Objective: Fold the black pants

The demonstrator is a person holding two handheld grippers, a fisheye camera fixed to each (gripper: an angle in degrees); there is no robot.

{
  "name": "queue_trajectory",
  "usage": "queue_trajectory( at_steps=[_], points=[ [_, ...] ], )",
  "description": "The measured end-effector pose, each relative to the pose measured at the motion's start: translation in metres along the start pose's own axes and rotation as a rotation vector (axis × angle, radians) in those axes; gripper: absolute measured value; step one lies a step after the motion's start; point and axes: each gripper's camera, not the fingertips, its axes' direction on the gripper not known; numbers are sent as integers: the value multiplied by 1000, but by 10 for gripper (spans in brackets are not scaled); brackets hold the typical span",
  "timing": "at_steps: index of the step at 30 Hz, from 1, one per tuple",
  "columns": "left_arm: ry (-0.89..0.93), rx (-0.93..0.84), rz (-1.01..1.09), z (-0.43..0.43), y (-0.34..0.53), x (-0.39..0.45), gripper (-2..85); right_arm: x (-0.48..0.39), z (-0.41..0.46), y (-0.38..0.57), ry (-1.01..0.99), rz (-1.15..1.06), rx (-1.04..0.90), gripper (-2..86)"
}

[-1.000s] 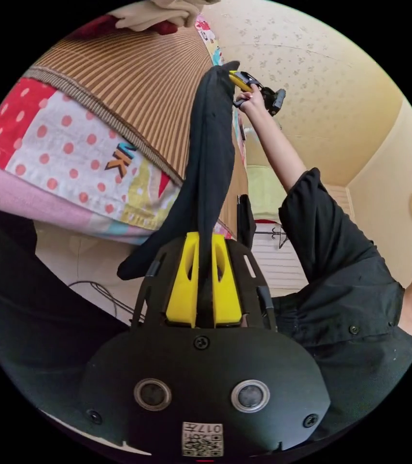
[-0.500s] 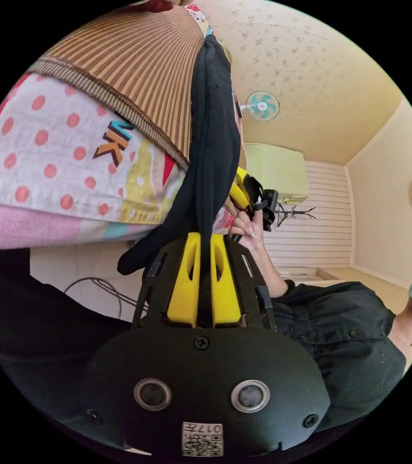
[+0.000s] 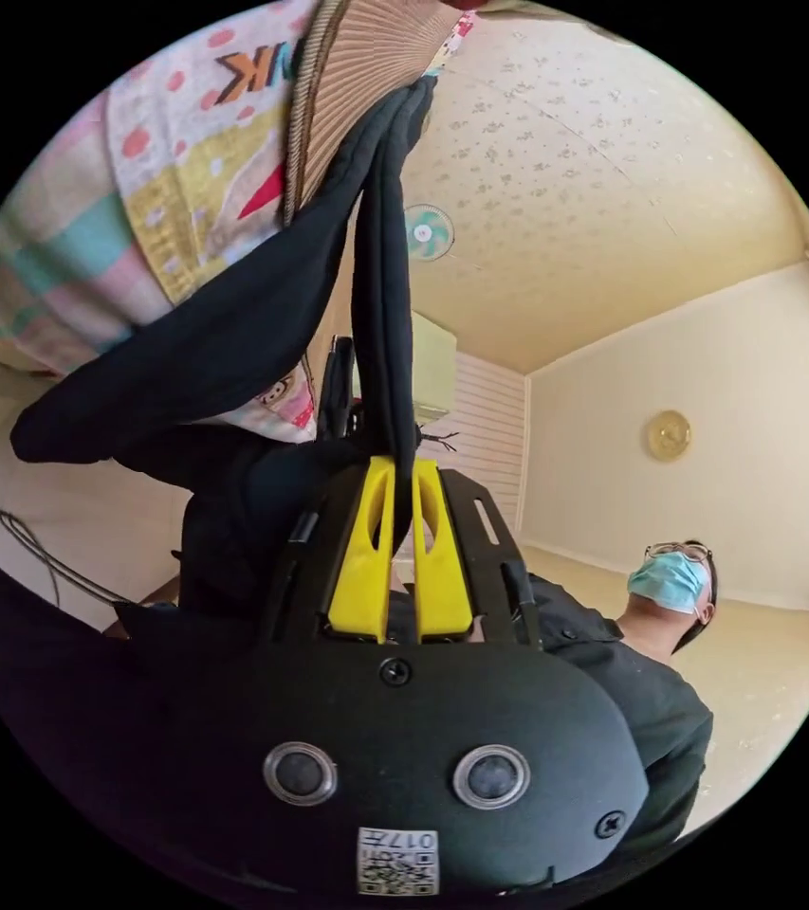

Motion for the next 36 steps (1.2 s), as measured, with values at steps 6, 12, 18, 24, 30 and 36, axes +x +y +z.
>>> queue_trajectory(
  at_steps=[6,12,18,24,30,36],
  points=[
    [-836,-62,27,7,12,24,52,26,36,9,399,99,-298,80],
    [-884,34,254,35,-20,64,122,0,-7,-34,439,13,-57,120],
    [-939,-92,282,106,-77,21,124,10,22,-75,505,9,-143,93],
    [-846,-164,229,129,-6,-27,68,-7,-10,3,458,-37,-224,21],
    [-935,-338,173,156,46,-52,68,-16,-49,36,403,5,-103,62],
    [-869,-17,367,129,28,-1,115,-27,-63,-39,409,-48,18,143]
  ],
)
